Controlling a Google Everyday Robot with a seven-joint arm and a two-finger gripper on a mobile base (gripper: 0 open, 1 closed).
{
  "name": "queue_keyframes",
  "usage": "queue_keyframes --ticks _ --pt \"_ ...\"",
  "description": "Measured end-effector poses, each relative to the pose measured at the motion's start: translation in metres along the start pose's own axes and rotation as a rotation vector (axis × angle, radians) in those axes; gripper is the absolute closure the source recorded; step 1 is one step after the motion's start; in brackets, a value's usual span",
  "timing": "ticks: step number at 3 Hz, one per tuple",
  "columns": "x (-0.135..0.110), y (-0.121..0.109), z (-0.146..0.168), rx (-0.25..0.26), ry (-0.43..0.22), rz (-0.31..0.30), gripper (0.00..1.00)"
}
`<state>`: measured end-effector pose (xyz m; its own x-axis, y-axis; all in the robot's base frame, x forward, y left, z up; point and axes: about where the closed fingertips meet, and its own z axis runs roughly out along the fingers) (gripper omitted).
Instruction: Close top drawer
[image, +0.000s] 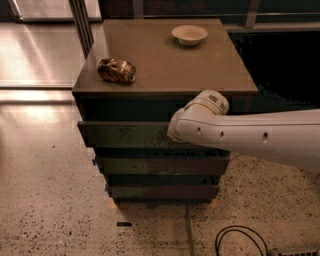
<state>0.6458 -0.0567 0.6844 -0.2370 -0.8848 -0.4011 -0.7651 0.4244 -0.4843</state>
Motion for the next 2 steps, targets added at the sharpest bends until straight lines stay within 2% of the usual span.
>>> queue_keyframes --ticks 1,2 --pt "0.0 0.0 0.0 0.0 0.0 0.0 1.0" --pt "0.0006 0.0028 0.0054 -0.024 0.015 0.011 1.0"
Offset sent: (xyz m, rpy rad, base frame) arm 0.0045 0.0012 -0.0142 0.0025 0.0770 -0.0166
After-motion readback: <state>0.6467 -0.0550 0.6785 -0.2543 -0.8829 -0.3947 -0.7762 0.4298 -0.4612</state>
